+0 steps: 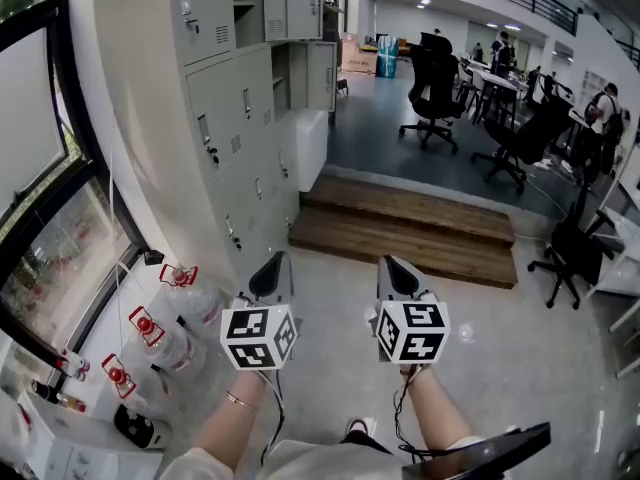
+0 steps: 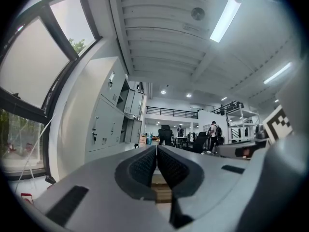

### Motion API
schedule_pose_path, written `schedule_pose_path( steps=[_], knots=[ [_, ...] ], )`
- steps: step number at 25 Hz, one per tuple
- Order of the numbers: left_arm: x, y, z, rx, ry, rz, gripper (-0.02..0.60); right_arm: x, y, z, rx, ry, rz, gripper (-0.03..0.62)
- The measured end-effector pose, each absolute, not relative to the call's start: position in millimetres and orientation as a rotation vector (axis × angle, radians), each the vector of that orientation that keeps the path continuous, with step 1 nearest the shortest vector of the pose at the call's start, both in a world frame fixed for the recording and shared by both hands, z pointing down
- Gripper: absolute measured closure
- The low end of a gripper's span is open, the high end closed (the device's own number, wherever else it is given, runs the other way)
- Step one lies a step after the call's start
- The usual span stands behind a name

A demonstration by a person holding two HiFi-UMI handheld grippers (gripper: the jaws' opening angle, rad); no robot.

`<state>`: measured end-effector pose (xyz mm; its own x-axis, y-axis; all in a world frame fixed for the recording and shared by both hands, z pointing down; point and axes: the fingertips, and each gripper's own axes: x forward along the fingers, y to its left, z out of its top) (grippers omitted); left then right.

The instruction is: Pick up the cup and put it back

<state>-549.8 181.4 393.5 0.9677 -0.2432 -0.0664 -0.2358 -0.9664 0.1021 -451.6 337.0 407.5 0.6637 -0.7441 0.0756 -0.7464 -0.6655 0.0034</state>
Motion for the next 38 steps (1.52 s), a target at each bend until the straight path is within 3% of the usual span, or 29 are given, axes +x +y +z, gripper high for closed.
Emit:
schedule_pose_path(
  steps=[9,26,38],
  knots=[
    [-474,142,410,3.012,-0.401,-0.101,0.571,-370,301,422,2.845,-1.277,0.131,0.602],
    [-233,59,364,3.051,-0.508,-0.178,0.571,-129,205,380,2.746,-1.411,0.016,0.602],
    [-149,4,386,3.031,-0.577,-0.123,0.571,-35,154,405,2.750,-1.460,0.094,0.602]
  ],
)
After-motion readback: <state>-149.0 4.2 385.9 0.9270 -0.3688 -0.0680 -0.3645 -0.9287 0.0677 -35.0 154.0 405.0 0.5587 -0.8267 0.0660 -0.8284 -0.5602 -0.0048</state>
